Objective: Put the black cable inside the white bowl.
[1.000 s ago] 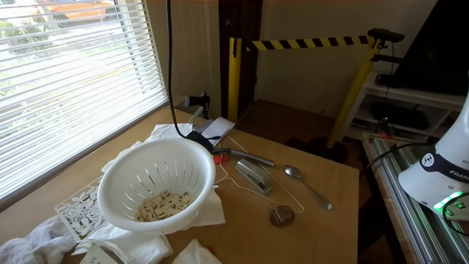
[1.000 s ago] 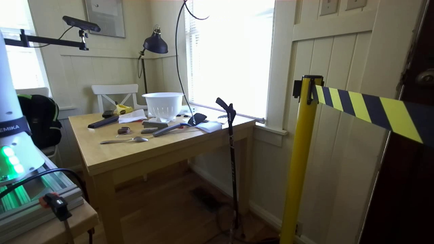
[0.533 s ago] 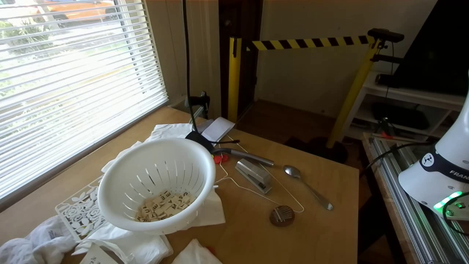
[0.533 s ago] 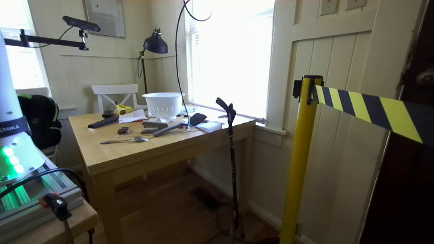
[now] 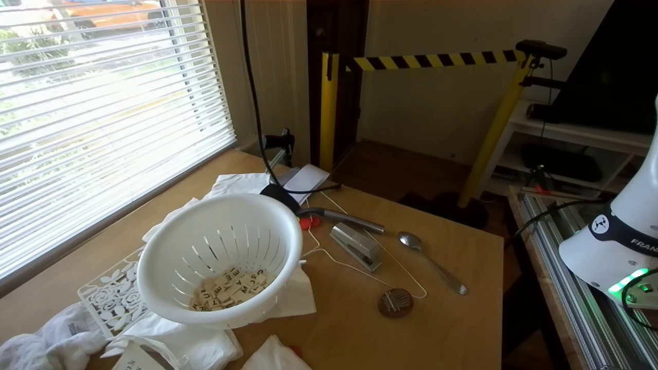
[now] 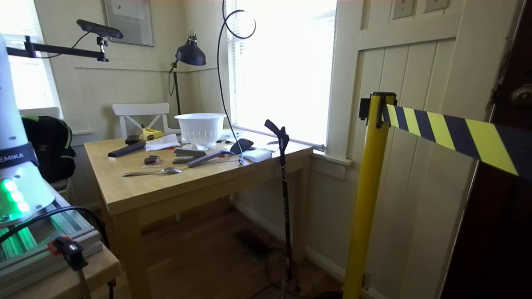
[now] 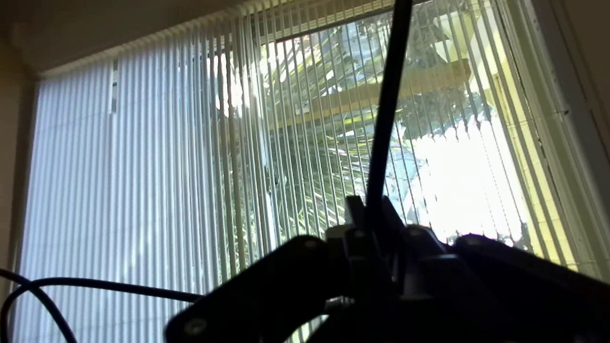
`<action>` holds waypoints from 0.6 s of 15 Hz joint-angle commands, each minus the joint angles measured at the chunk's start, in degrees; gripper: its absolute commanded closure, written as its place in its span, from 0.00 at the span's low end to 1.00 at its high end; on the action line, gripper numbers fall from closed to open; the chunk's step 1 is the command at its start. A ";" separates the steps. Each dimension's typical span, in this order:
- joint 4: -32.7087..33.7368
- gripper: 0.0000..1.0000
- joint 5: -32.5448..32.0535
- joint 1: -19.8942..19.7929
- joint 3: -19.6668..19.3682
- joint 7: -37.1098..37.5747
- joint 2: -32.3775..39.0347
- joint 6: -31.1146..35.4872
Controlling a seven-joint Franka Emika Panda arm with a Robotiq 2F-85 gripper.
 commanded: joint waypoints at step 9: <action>-14.42 0.98 20.32 4.86 2.24 -5.29 -2.32 -7.46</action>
